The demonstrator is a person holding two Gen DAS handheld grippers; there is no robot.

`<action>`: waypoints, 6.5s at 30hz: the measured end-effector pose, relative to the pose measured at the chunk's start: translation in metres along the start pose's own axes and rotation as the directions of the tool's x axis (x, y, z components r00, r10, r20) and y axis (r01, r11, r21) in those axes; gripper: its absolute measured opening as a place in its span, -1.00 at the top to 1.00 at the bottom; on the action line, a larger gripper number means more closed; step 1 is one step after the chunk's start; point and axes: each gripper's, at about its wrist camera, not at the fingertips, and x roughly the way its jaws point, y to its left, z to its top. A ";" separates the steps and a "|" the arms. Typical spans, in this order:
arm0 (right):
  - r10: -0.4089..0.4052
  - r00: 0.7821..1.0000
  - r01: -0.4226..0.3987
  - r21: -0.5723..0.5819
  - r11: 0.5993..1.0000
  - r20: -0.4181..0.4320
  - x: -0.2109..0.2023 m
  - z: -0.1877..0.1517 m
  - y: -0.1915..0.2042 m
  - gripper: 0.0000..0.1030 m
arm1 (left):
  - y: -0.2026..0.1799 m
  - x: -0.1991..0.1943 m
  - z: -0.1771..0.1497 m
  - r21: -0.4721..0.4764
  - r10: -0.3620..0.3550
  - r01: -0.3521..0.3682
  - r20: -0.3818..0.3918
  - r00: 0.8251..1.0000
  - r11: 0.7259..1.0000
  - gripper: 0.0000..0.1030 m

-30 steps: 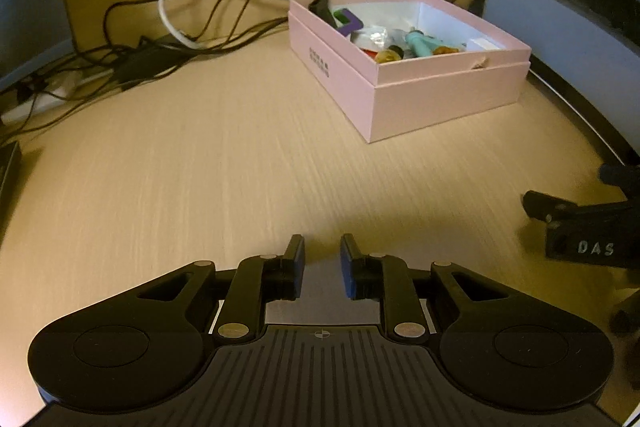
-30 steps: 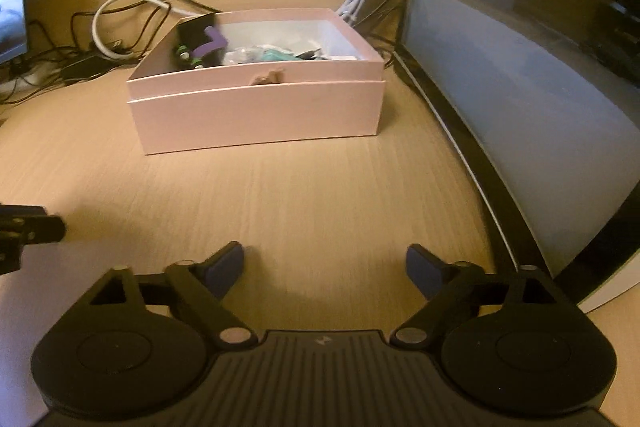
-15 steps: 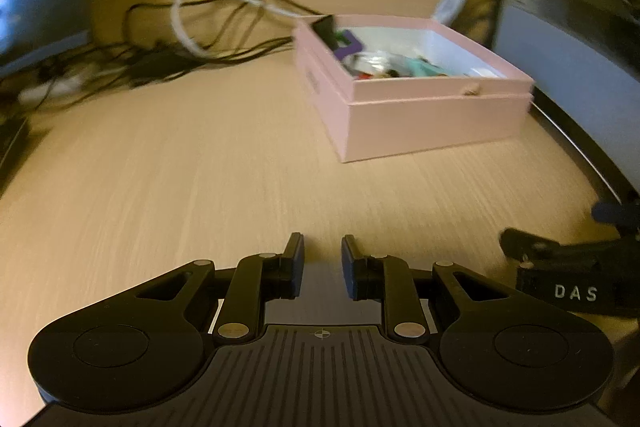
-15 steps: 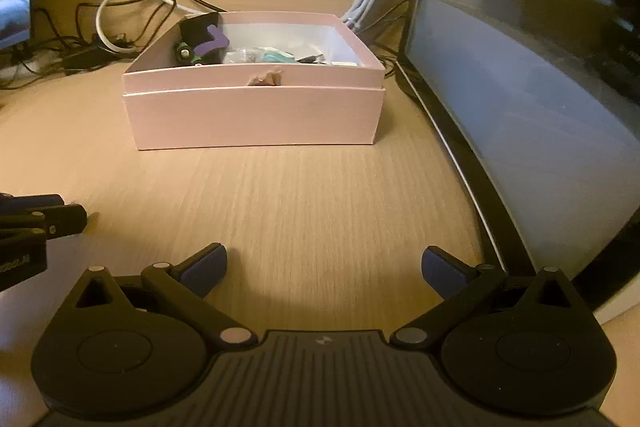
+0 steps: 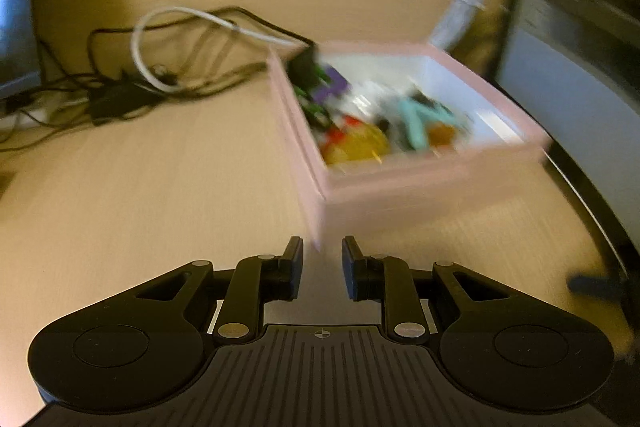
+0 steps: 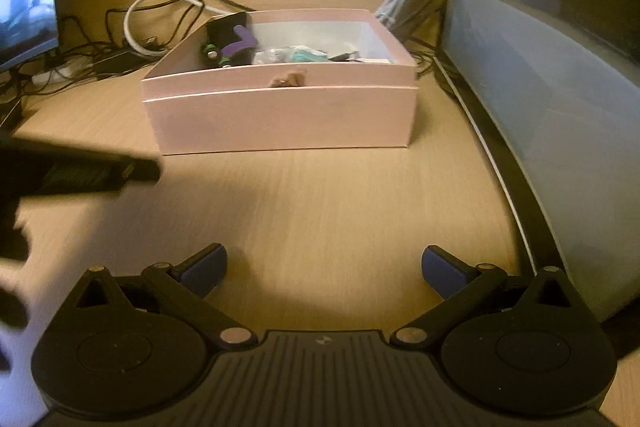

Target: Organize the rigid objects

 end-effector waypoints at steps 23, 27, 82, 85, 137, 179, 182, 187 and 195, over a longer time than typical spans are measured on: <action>-0.105 0.994 0.104 0.064 0.993 0.014 -0.007 -0.007 0.031 -1.00 | 0.040 -0.024 -0.051 0.118 -0.040 0.040 0.003 0.999 0.992 0.51; -0.120 0.993 0.118 0.120 0.986 0.010 -0.008 -0.007 0.028 -1.00 | 0.034 -0.023 -0.050 0.143 -0.067 0.066 0.003 0.998 0.988 0.51; -0.127 0.989 0.117 0.122 0.986 0.082 0.011 0.003 0.019 -1.00 | 0.003 -0.016 -0.064 0.076 -0.059 0.051 0.110 0.992 0.996 0.47; -0.127 0.989 0.117 0.122 0.986 0.082 0.011 0.003 0.019 -1.00 | 0.002 -0.016 -0.064 0.079 -0.057 0.048 0.110 0.992 0.996 0.47; -0.125 0.989 0.115 0.121 0.986 0.082 0.011 0.003 0.019 -1.00 | 0.003 -0.017 -0.063 0.079 -0.057 0.049 0.110 0.992 0.996 0.47; -0.124 0.989 0.114 0.119 0.986 0.082 0.012 0.003 0.019 -1.00 | 0.008 -0.017 -0.063 0.045 -0.078 0.073 0.111 0.991 0.996 0.48; -0.124 0.989 0.114 0.119 0.986 0.082 0.012 0.003 0.019 -1.00 | 0.007 -0.017 -0.063 0.052 -0.072 0.067 0.111 0.991 0.996 0.48; -0.124 0.989 0.114 0.119 0.986 0.082 0.012 0.003 0.019 -1.00 | 0.006 -0.017 -0.063 0.058 -0.068 0.061 0.111 0.992 0.996 0.48; -0.124 0.989 0.114 0.119 0.986 0.082 0.012 0.003 0.019 -1.00 | 0.006 -0.017 -0.063 0.056 -0.068 0.062 0.110 0.992 0.996 0.48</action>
